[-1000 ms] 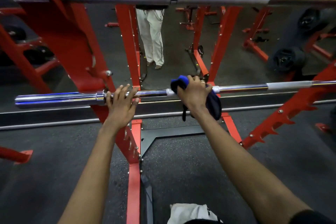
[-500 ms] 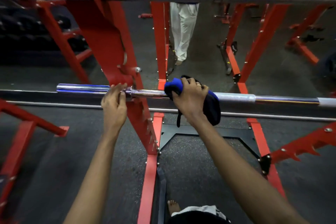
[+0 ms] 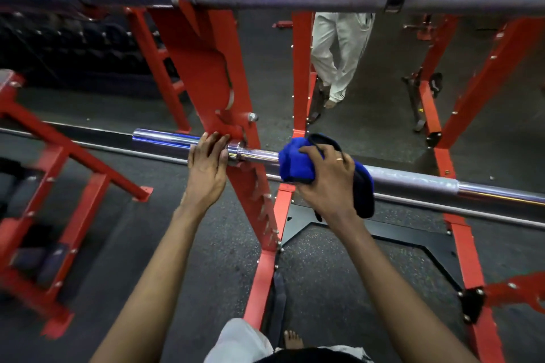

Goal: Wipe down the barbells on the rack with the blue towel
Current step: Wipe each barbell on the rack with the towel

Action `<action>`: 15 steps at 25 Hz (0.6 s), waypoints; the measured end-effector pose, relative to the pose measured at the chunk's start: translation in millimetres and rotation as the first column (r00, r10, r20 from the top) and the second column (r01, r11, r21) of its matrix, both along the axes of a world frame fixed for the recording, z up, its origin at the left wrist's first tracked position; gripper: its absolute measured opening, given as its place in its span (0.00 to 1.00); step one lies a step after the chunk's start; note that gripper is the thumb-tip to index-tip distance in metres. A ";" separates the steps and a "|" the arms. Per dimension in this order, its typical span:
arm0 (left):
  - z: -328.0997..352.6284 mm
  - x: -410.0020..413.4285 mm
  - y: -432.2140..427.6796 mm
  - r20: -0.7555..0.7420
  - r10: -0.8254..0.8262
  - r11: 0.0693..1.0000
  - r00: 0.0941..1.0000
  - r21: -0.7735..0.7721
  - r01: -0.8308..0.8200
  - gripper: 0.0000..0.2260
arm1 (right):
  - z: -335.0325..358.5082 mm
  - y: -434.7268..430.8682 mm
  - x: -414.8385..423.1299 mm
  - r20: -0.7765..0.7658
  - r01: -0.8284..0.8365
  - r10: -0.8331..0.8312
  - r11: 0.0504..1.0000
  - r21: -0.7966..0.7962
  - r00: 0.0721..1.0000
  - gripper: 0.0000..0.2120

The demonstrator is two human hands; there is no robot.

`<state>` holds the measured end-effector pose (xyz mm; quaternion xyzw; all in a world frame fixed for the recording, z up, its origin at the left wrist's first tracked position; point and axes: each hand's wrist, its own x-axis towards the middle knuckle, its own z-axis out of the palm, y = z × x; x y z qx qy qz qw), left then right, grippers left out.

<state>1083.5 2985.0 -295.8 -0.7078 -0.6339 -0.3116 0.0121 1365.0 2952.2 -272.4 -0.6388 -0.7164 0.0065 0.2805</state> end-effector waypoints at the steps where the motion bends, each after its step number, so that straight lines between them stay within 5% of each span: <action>1: 1.1 1.0 -1.0 0.015 0.005 1.000 1.000 -0.015 -0.005 0.22 | 4.1 1.0 -3.5 0.010 0.077 -0.076 0.997 -0.033 0.997 0.27; 4: 2.1 3.0 -0.7 0.053 0.008 1.000 0.999 -0.026 -0.007 0.23 | 34.0 10.5 -26.6 0.132 0.140 -0.118 0.975 -0.175 0.984 0.26; 8: 0.0 3.7 -0.3 0.070 0.003 1.000 0.998 -0.025 -0.001 0.23 | 67.4 61.7 -40.8 0.075 -0.098 0.175 0.802 -0.589 0.982 0.35; 10: 0.0 2.7 -0.2 0.091 -0.012 0.999 0.996 -0.042 0.016 0.23 | 72.4 82.1 -40.7 -0.094 -0.242 0.256 0.644 -0.726 0.962 0.33; 13: 2.8 -0.2 0.5 0.103 -0.039 0.998 0.994 -0.053 0.045 0.24 | 67.1 93.3 -34.3 -0.468 -0.477 0.110 0.318 -0.819 0.877 0.22; 15: 4.8 -3.5 -0.1 0.147 -0.075 0.995 0.986 -0.061 0.084 0.23 | 67.0 95.8 -31.6 -0.454 -0.472 0.131 0.302 -0.828 0.881 0.24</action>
